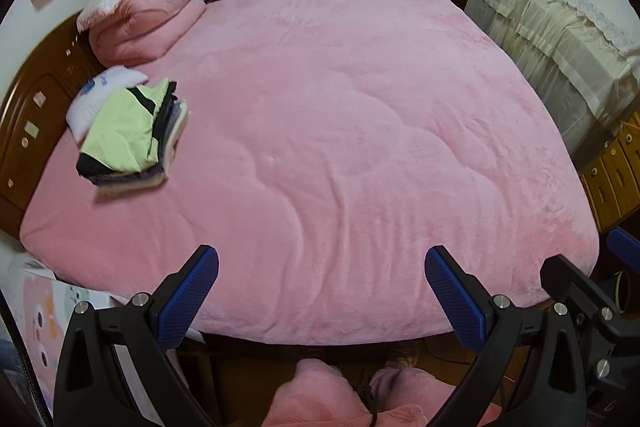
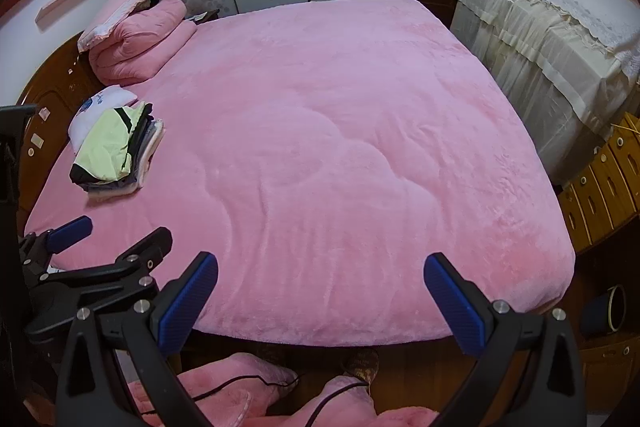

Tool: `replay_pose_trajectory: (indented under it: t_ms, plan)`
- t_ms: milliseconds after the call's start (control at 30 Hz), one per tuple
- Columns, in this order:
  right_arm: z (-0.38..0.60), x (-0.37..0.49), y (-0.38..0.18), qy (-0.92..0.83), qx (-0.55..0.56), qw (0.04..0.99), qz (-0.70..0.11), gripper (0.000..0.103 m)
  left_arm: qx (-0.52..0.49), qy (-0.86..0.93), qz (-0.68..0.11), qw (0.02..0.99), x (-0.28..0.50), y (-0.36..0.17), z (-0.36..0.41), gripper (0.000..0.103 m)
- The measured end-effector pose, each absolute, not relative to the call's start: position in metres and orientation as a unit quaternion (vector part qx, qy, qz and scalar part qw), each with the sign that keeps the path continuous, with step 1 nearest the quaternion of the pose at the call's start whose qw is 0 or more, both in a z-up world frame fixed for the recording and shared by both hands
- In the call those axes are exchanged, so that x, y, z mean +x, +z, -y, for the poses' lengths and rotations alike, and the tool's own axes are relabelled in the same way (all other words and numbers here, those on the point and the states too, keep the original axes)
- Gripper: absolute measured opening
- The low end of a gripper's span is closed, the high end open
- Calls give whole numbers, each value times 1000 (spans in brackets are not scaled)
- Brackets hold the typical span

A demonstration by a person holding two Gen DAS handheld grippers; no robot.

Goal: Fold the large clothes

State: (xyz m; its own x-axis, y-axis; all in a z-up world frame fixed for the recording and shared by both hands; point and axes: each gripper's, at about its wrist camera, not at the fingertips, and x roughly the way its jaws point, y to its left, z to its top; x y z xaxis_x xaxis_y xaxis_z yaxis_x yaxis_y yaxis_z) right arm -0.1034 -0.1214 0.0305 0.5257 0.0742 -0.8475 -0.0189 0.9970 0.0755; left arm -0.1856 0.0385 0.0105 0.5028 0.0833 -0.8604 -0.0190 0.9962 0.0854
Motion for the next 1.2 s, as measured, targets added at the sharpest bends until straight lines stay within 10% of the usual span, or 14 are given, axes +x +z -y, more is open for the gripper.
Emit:
replay_pose_trajectory:
  t_ms: [1200]
  plan:
    - [139,-91,32,39,24,870,-491,103,32,44,-498,866,-189,17,-33,102]
